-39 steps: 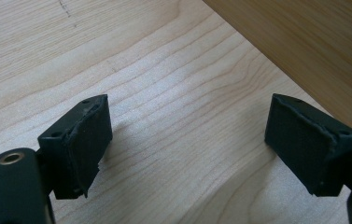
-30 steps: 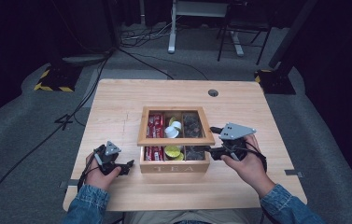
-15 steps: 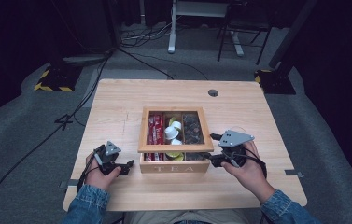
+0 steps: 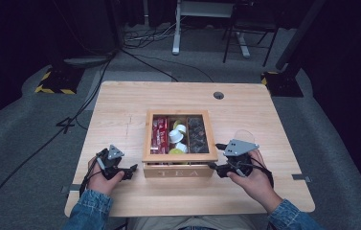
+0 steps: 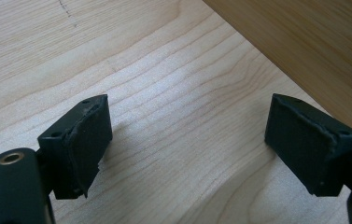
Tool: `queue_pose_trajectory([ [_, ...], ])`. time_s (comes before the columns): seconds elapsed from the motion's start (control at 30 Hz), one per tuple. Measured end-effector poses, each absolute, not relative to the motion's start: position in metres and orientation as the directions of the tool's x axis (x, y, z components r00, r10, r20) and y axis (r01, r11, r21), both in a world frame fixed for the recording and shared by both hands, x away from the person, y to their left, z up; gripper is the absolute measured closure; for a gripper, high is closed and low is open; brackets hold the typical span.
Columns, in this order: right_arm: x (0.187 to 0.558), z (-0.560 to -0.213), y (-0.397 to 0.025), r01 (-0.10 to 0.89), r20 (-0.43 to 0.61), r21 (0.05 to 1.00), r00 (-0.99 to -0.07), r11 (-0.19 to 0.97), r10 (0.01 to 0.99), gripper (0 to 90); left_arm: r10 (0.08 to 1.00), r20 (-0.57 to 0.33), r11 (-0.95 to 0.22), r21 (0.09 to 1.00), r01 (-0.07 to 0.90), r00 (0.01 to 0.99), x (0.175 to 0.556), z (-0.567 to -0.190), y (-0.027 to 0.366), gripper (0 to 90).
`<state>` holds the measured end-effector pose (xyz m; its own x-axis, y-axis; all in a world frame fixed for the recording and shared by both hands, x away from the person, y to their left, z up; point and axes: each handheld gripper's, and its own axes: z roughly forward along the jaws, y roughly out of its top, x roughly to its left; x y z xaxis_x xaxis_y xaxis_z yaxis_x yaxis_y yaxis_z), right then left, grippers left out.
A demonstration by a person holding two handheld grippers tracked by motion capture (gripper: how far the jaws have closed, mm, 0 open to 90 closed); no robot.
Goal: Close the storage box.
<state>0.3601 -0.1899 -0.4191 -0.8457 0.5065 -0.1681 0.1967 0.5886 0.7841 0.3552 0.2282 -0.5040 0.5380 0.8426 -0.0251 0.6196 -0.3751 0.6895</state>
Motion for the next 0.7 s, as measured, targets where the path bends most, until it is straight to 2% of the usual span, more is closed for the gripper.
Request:
queue_pose_trajectory([
  [0.7, 0.359, -0.432, -0.192, 0.241, -0.127, 0.749, -0.862, 0.618, 0.491, 32.3, 0.840, -0.022, -0.379, 0.691, 0.616, 0.542, 0.356, -0.504, 0.227, 15.3],
])
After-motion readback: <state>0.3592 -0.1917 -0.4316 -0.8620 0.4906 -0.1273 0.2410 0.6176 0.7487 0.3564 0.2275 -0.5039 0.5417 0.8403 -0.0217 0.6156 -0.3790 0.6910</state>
